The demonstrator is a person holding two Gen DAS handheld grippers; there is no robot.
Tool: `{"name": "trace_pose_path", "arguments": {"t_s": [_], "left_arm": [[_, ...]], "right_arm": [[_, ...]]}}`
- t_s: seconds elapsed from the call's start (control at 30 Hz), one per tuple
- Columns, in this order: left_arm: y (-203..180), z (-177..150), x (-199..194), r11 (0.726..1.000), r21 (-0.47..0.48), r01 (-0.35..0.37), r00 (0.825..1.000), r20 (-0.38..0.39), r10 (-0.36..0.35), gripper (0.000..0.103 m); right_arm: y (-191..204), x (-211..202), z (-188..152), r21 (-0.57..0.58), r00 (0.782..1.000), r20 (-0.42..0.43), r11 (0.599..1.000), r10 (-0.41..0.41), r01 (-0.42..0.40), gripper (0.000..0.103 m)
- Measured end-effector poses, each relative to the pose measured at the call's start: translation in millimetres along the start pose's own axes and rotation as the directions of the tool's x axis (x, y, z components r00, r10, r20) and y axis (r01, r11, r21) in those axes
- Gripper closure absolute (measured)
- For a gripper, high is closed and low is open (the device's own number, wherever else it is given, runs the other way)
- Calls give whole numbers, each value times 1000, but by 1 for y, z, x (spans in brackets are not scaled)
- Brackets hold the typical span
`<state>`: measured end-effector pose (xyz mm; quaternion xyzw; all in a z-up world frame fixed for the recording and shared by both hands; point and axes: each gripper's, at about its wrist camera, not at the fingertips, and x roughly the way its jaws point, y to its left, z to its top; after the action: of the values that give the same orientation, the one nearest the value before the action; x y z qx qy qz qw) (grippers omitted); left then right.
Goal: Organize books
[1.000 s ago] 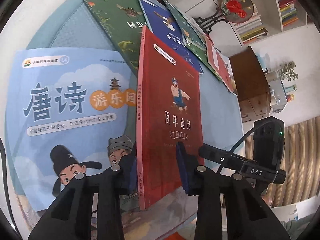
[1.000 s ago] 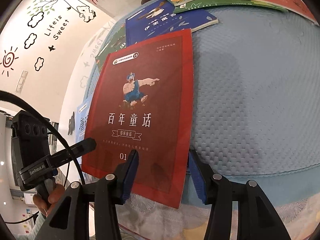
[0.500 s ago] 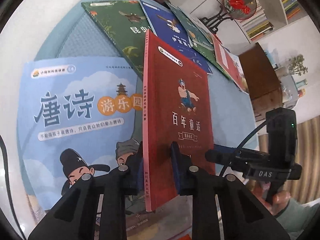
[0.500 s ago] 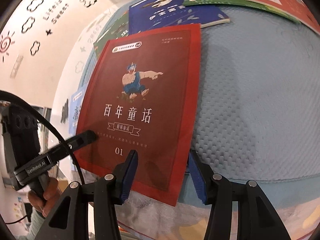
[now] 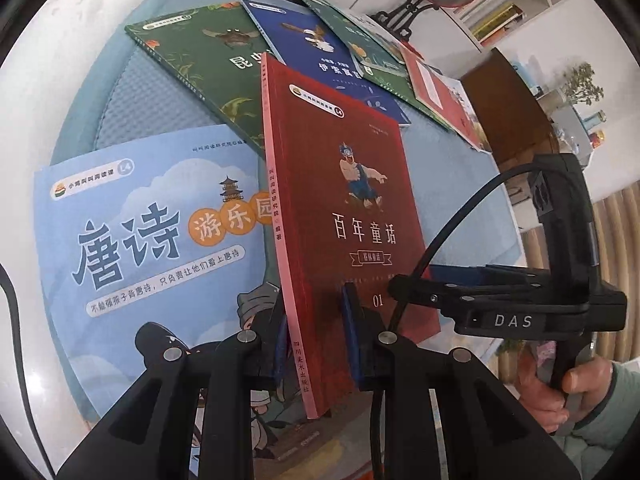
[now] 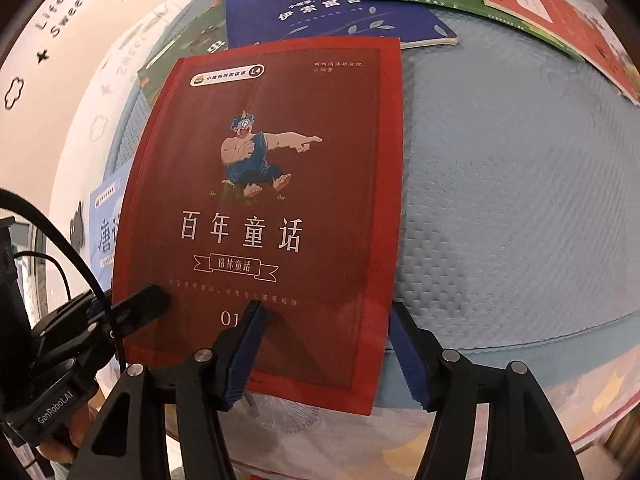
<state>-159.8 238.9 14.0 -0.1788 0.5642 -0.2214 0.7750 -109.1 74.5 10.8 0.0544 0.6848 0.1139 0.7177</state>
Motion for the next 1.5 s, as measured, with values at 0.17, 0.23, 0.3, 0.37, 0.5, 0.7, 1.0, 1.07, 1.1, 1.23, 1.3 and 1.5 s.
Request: {"name": "trace_pose_path", "arguments": {"t_s": [0.17, 0.23, 0.3, 0.37, 0.5, 0.7, 1.0, 1.07, 1.1, 1.23, 1.3, 1.5], "left_arm": [[1, -1, 2, 1000, 20, 2, 1000, -26, -1, 83], [1, 0, 1, 1000, 26, 3, 1000, -29, -2, 83], [1, -1, 1, 1000, 22, 6, 1000, -26, -6, 83], [2, -1, 1, 1000, 17, 8, 1000, -24, -7, 83], [0, 0, 0, 1000, 22, -1, 1000, -23, 1, 83], [10, -1, -12, 984, -60, 167, 986, 25, -165, 84], [6, -9, -4, 983, -124, 137, 991, 13, -136, 86], [1, -10, -4, 977, -151, 150, 989, 20, -148, 86], [-2, -10, -3, 976, -158, 153, 988, 22, -152, 86], [-17, -3, 5, 984, -149, 100, 995, 8, -100, 86], [-19, 0, 12, 981, -172, 87, 996, 5, -87, 87], [-20, 8, -1, 896, -316, 312, 950, 107, -294, 90]], "right_arm": [[2, 0, -3, 4, 1000, 25, 1000, -6, 6, 38], [2, 0, -3, 13, 999, 33, 1000, 0, 0, 37], [1, -2, -6, 12, 999, 38, 1000, -1, 0, 37], [-5, -8, -13, 5, 999, 42, 1000, 0, 0, 37], [-9, -10, -21, 3, 999, 51, 1000, 5, -5, 37], [-13, -14, -31, -17, 997, 79, 1000, 25, -23, 37], [-32, -24, -46, -8, 981, 154, 993, 120, -120, 36], [-37, -26, -49, -20, 976, 162, 990, 142, -141, 36], [-40, -27, -50, -22, 974, 162, 987, 158, -156, 36], [-59, -31, -50, 28, 948, 138, 956, 285, -292, 37], [-68, -35, -48, 71, 917, 128, 919, 378, -388, 38], [-80, -52, -48, 54, 886, 94, 886, 455, -461, 38]]}}
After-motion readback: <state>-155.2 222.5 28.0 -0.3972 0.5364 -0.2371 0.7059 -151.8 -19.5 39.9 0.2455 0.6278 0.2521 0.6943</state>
